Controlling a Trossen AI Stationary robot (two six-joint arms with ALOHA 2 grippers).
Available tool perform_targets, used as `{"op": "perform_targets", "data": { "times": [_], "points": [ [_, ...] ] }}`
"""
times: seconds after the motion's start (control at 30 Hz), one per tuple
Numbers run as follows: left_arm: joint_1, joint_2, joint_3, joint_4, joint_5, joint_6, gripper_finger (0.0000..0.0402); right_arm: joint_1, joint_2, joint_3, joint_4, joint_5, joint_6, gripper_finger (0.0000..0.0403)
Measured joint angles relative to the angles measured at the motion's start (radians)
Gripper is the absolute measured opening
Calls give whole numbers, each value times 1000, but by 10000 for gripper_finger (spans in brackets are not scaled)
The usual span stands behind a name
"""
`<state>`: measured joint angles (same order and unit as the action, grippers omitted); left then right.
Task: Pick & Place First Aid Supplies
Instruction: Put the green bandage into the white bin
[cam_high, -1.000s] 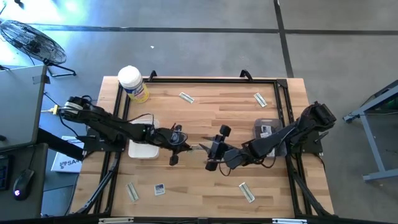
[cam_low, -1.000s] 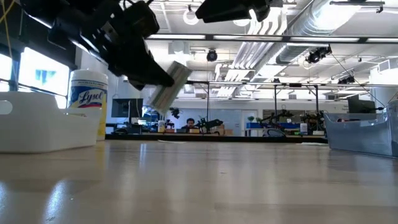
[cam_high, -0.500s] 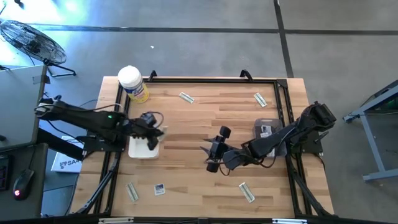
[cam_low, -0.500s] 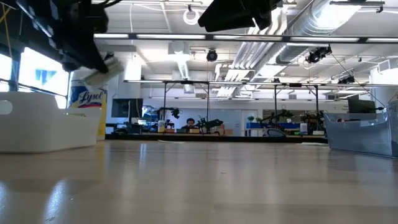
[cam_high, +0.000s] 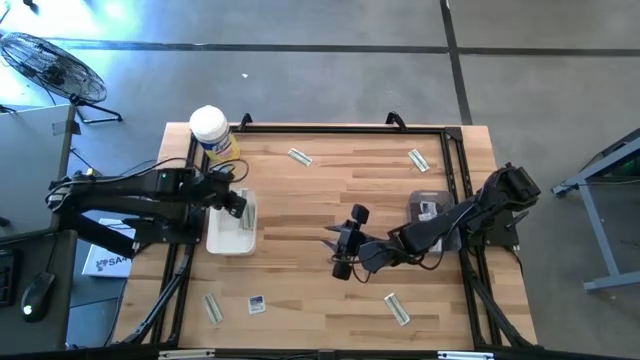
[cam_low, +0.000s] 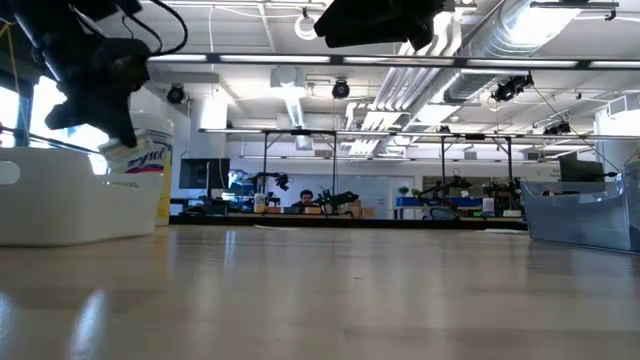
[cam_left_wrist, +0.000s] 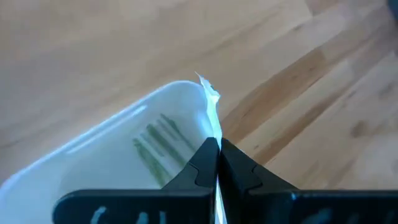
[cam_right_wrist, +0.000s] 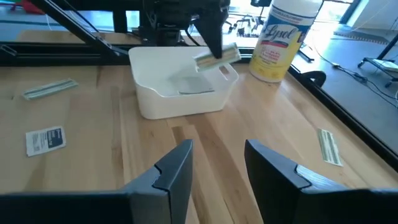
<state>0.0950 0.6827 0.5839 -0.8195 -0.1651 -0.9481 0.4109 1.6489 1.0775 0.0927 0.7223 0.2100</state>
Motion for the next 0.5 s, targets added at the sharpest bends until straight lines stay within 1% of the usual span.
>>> {"op": "perform_targets", "data": {
  "times": [0.07, 0.17, 0.23, 0.4, 0.5],
  "points": [
    [35, 19, -18, 9, 52, 0, 0, 0, 0, 0, 2, 0, 0, 140],
    [67, 53, -53, 9, 124, -56, 0, 0, 0, 0, 2, 0, 0, 140],
    [77, 71, -73, 17, 154, -81, 0, 0, 0, 0, 2, 0, 0, 140],
    [75, 106, -118, 143, 197, -105, 0, 0, 0, 0, 2, 0, -8, 140],
    [75, 144, -142, 164, 235, -142, 0, 0, 0, 0, 2, 0, -4, 140]
  ]
}}
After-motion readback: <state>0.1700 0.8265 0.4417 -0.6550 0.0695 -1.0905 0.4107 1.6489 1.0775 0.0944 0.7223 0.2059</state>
